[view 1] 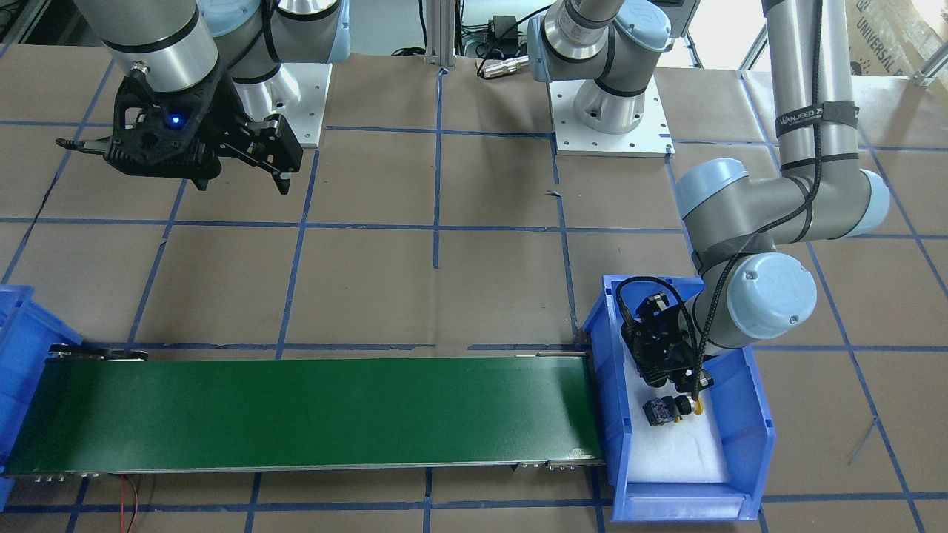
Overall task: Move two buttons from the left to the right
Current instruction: 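Lower the left gripper into the blue bin and grasp the red button, then lift the red button and carry it onto the green conveyor, then open the left gripper to release the red button on the belt, then move the left gripper back into the bin and grasp the yellow button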
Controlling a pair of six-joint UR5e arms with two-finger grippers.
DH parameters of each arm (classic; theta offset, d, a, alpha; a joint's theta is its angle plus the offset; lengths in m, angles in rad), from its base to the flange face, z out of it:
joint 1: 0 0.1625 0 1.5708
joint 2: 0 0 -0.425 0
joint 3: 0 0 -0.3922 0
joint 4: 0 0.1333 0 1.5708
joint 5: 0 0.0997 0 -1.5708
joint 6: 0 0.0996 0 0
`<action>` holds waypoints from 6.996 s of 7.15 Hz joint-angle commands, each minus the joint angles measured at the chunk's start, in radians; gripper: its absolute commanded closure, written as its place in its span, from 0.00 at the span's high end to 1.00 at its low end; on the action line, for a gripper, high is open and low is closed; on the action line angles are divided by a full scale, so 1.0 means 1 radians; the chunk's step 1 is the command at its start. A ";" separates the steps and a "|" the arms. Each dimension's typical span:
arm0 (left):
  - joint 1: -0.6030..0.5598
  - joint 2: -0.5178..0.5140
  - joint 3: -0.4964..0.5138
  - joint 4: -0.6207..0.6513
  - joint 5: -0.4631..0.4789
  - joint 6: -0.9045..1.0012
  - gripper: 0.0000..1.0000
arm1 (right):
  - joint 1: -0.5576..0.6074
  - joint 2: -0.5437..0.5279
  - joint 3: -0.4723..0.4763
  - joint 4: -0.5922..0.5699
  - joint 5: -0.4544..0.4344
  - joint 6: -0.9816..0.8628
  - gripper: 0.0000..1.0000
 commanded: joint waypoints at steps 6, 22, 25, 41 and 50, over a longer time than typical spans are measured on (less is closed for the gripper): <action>0.004 -0.005 -0.004 0.030 0.007 0.012 0.65 | 0.000 -0.002 0.022 0.000 -0.001 -0.001 1.00; -0.105 0.115 0.147 0.010 -0.108 -0.835 0.11 | -0.002 -0.007 0.036 0.011 -0.001 -0.020 1.00; -0.252 -0.047 0.272 0.011 -0.050 -1.348 0.07 | -0.002 -0.007 0.036 0.011 -0.003 -0.020 1.00; -0.213 0.042 0.280 -0.083 -0.040 -1.225 0.99 | -0.005 -0.007 0.042 0.011 -0.001 -0.033 1.00; -0.010 -0.134 0.234 -0.022 -0.042 0.019 0.96 | -0.006 -0.007 0.042 0.012 -0.003 -0.033 1.00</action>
